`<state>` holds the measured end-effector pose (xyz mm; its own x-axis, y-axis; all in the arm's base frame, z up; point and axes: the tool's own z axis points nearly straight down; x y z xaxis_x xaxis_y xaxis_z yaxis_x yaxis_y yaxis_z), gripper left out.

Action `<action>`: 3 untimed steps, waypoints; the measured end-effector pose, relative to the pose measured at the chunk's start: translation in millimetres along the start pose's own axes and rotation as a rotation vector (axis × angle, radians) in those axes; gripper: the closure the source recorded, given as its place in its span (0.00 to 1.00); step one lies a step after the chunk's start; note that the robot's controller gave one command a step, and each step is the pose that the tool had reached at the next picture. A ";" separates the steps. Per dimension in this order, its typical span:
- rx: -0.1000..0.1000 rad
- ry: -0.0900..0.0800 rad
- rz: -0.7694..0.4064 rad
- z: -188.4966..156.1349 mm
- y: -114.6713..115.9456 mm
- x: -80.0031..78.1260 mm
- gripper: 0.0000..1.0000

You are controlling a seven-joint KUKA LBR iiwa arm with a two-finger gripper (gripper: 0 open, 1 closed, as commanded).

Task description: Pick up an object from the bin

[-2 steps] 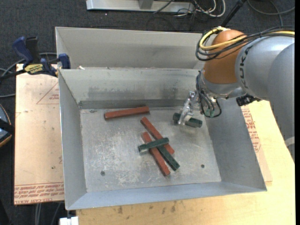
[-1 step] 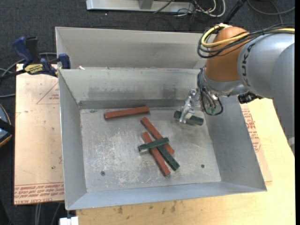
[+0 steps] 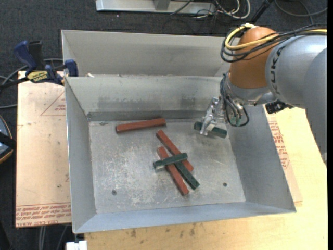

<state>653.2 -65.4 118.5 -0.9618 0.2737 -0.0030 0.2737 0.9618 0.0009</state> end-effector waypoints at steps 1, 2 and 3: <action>0.000 -0.001 0.000 -8.2 0.1 -0.2 1.00; 0.000 -0.001 0.000 -15.1 0.2 -0.5 1.00; 0.000 -0.001 0.000 -20.9 0.1 -0.5 1.00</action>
Offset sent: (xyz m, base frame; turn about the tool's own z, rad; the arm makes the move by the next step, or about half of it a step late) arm 0.0001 0.0000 0.0295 0.0000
